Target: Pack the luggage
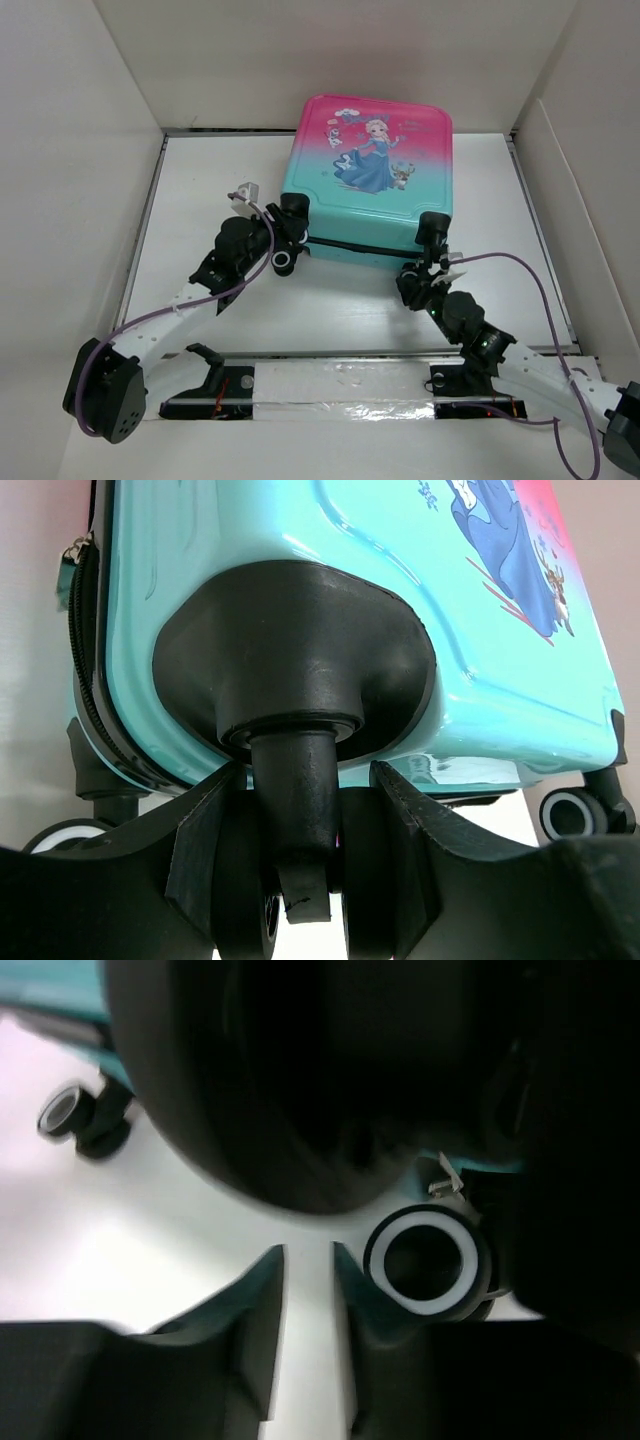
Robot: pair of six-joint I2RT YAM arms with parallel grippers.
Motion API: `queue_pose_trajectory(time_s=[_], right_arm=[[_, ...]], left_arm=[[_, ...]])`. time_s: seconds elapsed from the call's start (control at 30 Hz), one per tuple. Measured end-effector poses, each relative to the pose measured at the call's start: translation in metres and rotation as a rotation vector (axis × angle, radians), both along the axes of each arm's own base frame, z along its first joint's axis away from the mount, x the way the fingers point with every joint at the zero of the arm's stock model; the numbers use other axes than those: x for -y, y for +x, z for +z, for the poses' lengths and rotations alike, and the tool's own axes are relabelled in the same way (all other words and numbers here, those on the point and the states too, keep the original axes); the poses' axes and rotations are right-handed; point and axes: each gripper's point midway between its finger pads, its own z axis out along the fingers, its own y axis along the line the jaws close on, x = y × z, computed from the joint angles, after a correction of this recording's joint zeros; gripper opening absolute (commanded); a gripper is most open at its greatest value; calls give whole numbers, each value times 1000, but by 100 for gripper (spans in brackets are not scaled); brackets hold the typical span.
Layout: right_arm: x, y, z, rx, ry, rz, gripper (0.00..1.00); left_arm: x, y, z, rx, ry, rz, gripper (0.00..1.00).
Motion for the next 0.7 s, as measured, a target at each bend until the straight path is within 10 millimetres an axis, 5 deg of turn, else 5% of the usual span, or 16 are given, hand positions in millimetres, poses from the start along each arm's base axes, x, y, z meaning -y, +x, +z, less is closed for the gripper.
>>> queue_pose_trajectory(time_s=[0.23, 0.4, 0.7], right_arm=[[17, 8, 4, -11, 65, -133, 42], [28, 11, -8, -60, 43, -215, 56], [24, 25, 2, -7, 3, -238, 48]], left_arm=[[-2, -8, 0, -6, -25, -1, 0], [-2, -8, 0, 2, -37, 1, 0], [-2, -8, 0, 13, -47, 2, 0]])
